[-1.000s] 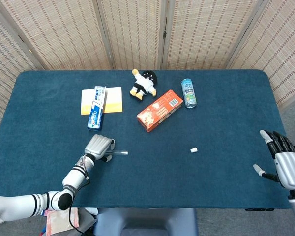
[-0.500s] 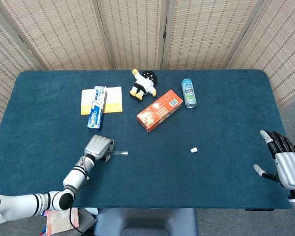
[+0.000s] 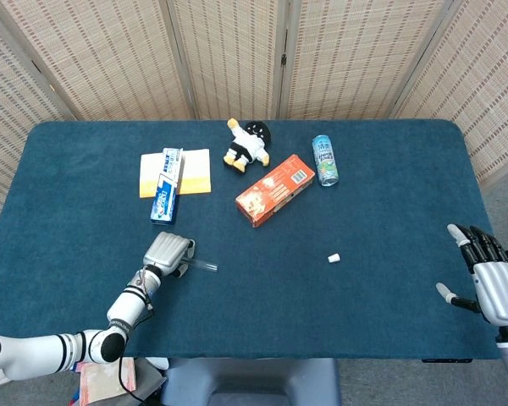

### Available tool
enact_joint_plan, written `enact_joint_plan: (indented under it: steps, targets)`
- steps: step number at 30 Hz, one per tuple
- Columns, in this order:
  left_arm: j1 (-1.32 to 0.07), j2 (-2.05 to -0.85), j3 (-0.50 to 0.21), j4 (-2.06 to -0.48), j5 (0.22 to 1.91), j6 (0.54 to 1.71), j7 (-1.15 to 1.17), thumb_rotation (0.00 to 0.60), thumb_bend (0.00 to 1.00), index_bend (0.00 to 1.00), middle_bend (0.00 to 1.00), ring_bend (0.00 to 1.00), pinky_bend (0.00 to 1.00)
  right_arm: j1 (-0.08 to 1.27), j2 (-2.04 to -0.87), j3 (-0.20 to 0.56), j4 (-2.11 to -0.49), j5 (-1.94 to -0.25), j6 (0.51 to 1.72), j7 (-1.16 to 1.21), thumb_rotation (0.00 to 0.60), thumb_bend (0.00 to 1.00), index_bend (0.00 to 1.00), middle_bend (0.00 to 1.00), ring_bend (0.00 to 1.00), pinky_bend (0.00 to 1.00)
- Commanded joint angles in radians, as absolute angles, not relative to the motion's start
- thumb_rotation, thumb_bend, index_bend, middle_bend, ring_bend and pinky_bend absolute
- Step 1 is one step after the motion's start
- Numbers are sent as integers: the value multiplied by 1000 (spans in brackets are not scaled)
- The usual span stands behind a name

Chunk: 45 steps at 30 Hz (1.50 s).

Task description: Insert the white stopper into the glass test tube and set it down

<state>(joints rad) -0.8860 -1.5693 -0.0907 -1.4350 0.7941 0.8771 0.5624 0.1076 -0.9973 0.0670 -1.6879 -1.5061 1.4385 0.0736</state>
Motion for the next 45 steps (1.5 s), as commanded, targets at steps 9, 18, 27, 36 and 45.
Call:
enact_joint_plan:
  steps: [9, 18, 27, 36, 45]
  targets:
    - [-807, -1486, -102, -1520, 919, 950, 416, 600, 365, 566, 1000, 1000, 1000, 110, -980, 72, -1710, -1505, 1441, 47, 600, 204, 0, 127, 47, 107]
    - [-731, -1368, -98, -1660, 1001, 1034, 351, 600, 365, 568, 1000, 1000, 1000, 154, -991, 90, -1760, -1492, 1394, -61, 600, 263, 61, 418, 392, 443]
    - [-680, -1302, -83, -1770, 1082, 1090, 331, 600, 364, 567, 1000, 1000, 1000, 285, -965, 100, -1855, -1339, 1120, -159, 600, 577, 274, 958, 948, 928]
    - [-664, -1287, -85, -1797, 1100, 1096, 339, 600, 365, 568, 1000, 1000, 1000, 409, -1058, 111, -1791, -1178, 931, -232, 600, 852, 311, 1000, 1000, 1000]
    - [-654, -1287, -82, -1808, 1110, 1092, 350, 600, 364, 568, 1000, 1000, 1000, 505, -1174, 104, -1691, -1060, 803, -257, 600, 891, 312, 1000, 1000, 1000]
